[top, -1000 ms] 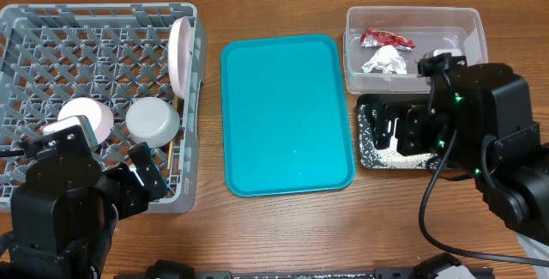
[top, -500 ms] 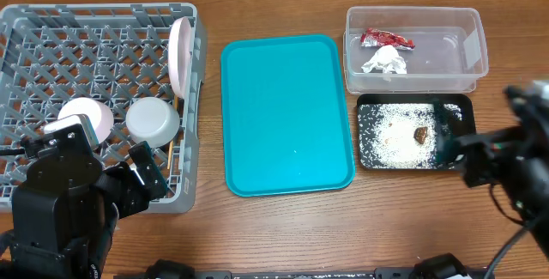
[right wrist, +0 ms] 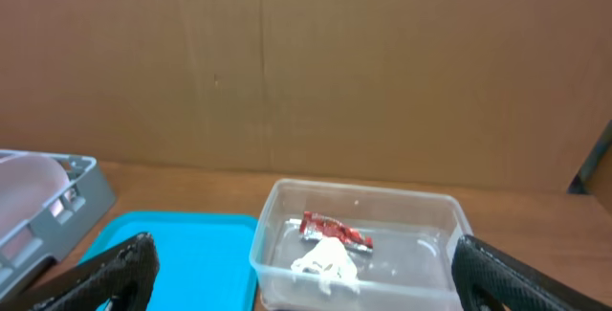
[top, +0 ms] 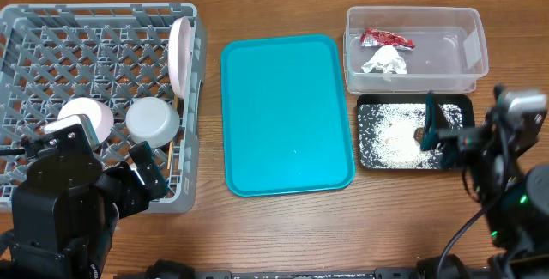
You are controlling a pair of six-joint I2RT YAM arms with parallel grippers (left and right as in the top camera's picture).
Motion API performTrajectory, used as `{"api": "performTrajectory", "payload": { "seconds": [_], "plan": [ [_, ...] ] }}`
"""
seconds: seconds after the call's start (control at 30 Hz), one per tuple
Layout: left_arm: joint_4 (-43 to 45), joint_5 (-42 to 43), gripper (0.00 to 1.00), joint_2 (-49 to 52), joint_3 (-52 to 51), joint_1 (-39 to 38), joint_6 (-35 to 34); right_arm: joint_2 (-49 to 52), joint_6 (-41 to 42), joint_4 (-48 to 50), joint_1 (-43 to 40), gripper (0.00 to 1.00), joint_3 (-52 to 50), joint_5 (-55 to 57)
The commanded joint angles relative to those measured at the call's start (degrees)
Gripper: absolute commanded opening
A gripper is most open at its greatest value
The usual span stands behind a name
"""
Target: Sort waste into correct bins and load items into the dishwasher
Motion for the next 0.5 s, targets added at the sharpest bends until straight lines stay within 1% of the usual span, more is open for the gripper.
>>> {"api": "performTrajectory", "payload": {
  "seconds": [0.0,0.13,0.33,0.47],
  "plan": [
    [0.09,0.22,1.0,0.17,0.59,0.39,0.0,-5.6,-0.37,2.56,-0.24,1.0,-7.08,0.42],
    [0.09,0.2,1.0,0.17,0.59,0.39,0.0,-11.5,-0.31,6.03,-1.11,1.0,-15.13,0.35],
    [0.09,0.22,1.0,0.17,0.59,0.39,0.0,-19.63,0.24,13.33,-5.29,1.0,-25.9,-1.29],
    [0.09,0.22,1.0,0.17,0.61,0.39,0.0,-24.59,0.24,16.06,-6.43,1.0,-32.39,-2.99]
  ]
}}
